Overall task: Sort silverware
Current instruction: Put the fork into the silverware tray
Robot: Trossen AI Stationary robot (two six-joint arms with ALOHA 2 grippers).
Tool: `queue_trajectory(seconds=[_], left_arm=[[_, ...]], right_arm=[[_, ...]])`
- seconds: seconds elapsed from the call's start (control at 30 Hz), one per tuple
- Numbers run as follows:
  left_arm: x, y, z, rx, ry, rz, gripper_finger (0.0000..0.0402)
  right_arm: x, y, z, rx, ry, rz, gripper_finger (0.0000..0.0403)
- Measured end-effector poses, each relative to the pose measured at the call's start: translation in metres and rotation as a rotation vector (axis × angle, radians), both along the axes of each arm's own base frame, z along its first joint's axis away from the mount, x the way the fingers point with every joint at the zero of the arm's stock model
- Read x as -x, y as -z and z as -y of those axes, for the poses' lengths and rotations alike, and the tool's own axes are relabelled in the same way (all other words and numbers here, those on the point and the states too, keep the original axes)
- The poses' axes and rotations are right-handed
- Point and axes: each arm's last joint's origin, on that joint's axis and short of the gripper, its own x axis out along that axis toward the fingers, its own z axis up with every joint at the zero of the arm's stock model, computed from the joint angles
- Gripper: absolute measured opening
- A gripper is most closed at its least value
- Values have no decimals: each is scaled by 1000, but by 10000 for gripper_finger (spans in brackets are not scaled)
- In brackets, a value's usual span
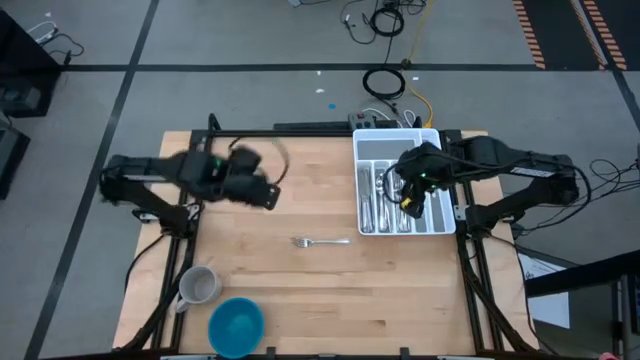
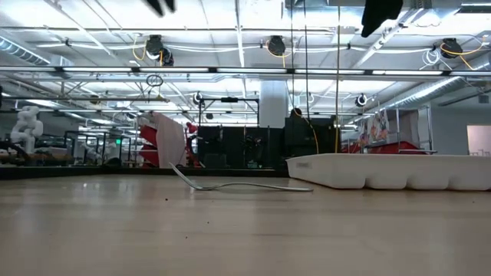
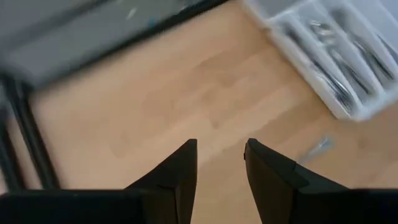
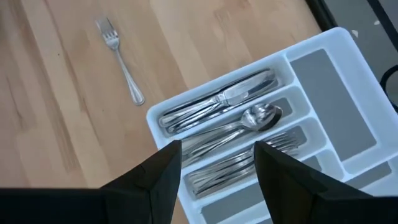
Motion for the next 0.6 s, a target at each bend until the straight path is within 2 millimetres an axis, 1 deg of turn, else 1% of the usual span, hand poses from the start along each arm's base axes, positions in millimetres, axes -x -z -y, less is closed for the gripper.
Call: queue_trajectory(seconds=[0.1,0.17,0.2,0.3,0.4,0.5,0.53,0.6], left_arm=[[25,39,12,83,-192,73,139],[32,65,19,144,-267,161,139],[33,78,22,173,-292,209,139],[21,119,32,288,-286,304,139],[12,149,38,413,-211,312,139],[9,182,40,466,-219,253,139],[10,189,40,475,-231,240,139],[9,197,41,512,-237,269,139]], right_arm=[[-4,2,-3,-3,-6,-4,192],[-5,2,-5,-4,-6,-4,192],[-5,2,-6,-3,-5,3,192],[-5,1,-8,8,0,19,192],[-4,0,-11,6,-6,22,192],[-4,0,-13,6,-20,23,192],[-4,0,-14,6,-24,23,192],[-4,0,-16,6,-31,24,192]])
